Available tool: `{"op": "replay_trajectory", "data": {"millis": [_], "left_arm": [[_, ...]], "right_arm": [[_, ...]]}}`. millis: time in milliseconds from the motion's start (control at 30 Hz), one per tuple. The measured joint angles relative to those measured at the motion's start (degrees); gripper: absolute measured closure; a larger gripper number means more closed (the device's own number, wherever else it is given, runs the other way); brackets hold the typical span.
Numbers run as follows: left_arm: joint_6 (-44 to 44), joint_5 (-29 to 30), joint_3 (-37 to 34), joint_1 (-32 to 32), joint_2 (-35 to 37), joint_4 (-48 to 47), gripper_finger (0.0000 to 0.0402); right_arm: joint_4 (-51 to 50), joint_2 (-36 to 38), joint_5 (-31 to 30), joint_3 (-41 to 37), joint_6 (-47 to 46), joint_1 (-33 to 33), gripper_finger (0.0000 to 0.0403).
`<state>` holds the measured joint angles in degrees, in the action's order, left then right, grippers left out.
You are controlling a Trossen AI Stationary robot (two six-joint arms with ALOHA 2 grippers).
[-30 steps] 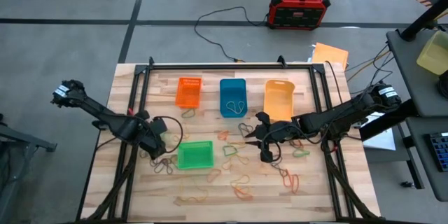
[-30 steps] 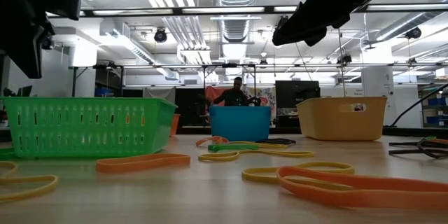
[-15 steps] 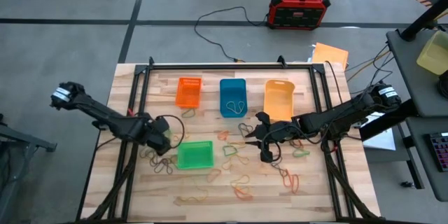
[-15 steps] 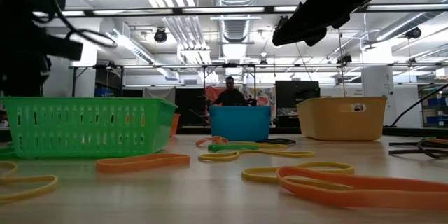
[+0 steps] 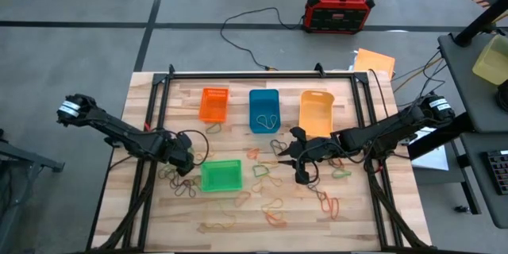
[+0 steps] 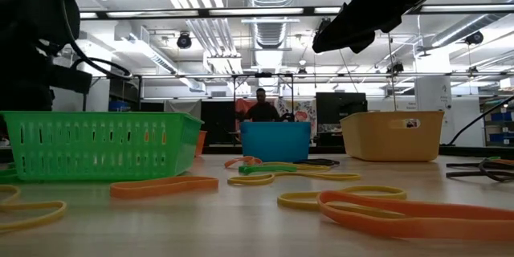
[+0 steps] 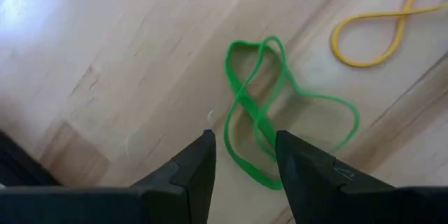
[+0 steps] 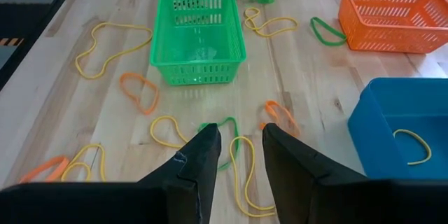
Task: Sort rubber bands into baskets
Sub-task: Put the green rubberband into the yellow bin
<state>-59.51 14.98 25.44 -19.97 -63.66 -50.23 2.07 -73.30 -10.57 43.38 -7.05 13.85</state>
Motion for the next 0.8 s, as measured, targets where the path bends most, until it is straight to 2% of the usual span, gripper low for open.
{"op": "replay_trajectory", "data": {"millis": [267, 367, 500, 800], "left_arm": [[0.29, -0.04, -0.63, 0.0, 0.0, 0.17, 0.0291], [0.94, -0.17, -0.93, -0.02, 0.0, 0.19, 0.0326], [1.94, -0.67, -0.12, -0.09, 0.0, 0.05, 0.039], [8.64, -0.66, 6.75, -0.17, 0.07, -3.59, 0.0401]], "right_arm": [[-0.02, 0.0, 0.0, 0.0, -0.56, 0.0, 0.0298], [-0.02, 0.0, 0.0, 0.0, -0.54, 0.0, 0.0301], [-0.02, 0.0, 0.0, 0.0, -0.54, 0.0, 0.0302], [-0.04, 0.0, 0.0, 0.0, -1.02, 0.0, 0.0297]]}}
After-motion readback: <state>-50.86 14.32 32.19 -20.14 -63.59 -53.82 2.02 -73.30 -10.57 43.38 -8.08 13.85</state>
